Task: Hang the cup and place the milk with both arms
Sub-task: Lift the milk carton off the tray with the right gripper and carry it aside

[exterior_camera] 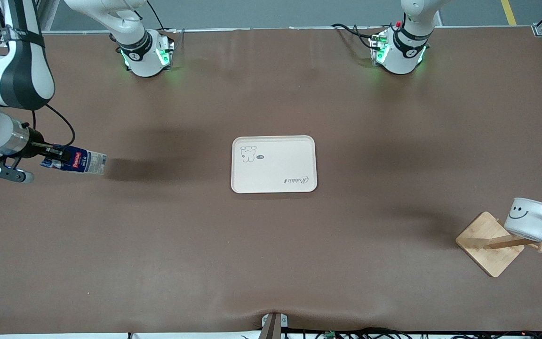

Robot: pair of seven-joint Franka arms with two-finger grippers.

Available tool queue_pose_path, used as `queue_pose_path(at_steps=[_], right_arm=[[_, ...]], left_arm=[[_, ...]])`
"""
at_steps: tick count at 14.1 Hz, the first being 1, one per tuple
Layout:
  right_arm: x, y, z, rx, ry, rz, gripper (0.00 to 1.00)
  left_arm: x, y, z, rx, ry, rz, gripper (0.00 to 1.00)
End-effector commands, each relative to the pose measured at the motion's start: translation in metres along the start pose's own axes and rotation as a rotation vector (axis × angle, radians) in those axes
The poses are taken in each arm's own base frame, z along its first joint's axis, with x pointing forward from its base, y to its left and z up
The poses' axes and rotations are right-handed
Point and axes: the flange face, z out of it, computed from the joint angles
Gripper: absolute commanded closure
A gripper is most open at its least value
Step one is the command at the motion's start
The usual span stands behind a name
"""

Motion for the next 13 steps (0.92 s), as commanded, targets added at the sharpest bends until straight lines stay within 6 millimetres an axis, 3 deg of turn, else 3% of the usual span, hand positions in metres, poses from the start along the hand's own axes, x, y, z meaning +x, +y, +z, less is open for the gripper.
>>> queue_pose_path(at_steps=[1, 3, 6, 8, 9, 10, 11, 13], right_arm=[[-0.022, 0.020, 0.024, 0.003, 0.012, -0.019, 1.00], [-0.029, 0.017, 0.043, 0.002, -0.017, -0.029, 1.00], [-0.031, 0.026, 0.054, 0.014, 0.011, -0.013, 1.00], [-0.039, 0.027, 0.074, 0.020, 0.005, -0.021, 1.00], [-0.042, 0.026, 0.081, 0.024, 0.015, -0.023, 1.00], [-0.043, 0.026, 0.081, 0.024, 0.017, -0.026, 0.61], [-0.042, 0.026, 0.080, 0.024, 0.020, -0.036, 0.01], [-0.043, 0.026, 0.078, 0.024, 0.016, -0.045, 0.00]], left_arm=[[-0.012, 0.022, -0.032, 0.002, -0.017, -0.053, 0.00], [-0.015, 0.034, -0.047, 0.013, -0.019, -0.087, 0.00], [-0.021, 0.069, -0.062, 0.004, -0.071, -0.158, 0.00], [-0.023, 0.094, -0.077, 0.009, -0.067, -0.179, 0.00], [-0.024, 0.096, -0.081, 0.012, -0.065, -0.170, 0.00], [-0.024, 0.099, -0.083, 0.012, -0.061, -0.164, 0.00], [-0.021, 0.113, -0.084, 0.009, -0.057, -0.142, 0.00], [-0.023, 0.119, -0.093, 0.032, -0.052, -0.146, 0.00]])
